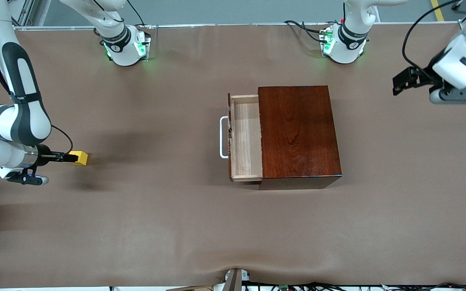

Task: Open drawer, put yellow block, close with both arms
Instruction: 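Lower the right gripper and grasp the yellow cube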

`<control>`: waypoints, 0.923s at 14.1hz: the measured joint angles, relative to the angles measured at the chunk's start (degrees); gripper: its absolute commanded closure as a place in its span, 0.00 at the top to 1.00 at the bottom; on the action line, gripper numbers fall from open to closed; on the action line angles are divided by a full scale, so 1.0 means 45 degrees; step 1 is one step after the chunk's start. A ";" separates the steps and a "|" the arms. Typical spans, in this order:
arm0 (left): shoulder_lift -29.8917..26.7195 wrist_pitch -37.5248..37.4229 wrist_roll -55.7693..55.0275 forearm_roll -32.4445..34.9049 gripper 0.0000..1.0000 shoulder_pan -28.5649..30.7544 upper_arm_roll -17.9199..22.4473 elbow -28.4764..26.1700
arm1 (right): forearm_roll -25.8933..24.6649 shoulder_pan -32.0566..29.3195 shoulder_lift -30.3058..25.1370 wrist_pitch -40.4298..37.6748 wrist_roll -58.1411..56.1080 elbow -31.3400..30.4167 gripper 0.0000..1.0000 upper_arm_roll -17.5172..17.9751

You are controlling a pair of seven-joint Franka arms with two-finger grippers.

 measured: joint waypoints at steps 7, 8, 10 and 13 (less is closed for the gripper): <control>0.0498 -0.0355 0.0012 0.0008 1.00 0.0013 -0.0032 0.1527 | 0.0000 -0.0106 0.0006 0.1603 -0.0914 -0.1134 1.00 -0.0006; 0.0622 -0.0464 0.0012 0.0017 1.00 0.0022 -0.0030 0.1793 | -0.0004 -0.0111 0.0009 0.1739 -0.0977 -0.1238 1.00 -0.0005; 0.0716 -0.0524 0.0012 0.0068 1.00 0.0058 -0.0017 0.1986 | -0.0008 -0.0114 0.0024 0.2063 -0.1458 -0.1390 1.00 -0.0005; 0.0718 -0.0767 0.0012 0.0076 1.00 0.0116 0.0019 0.2027 | -0.0008 -0.0163 0.0104 0.2298 -0.1901 -0.1532 1.00 -0.0014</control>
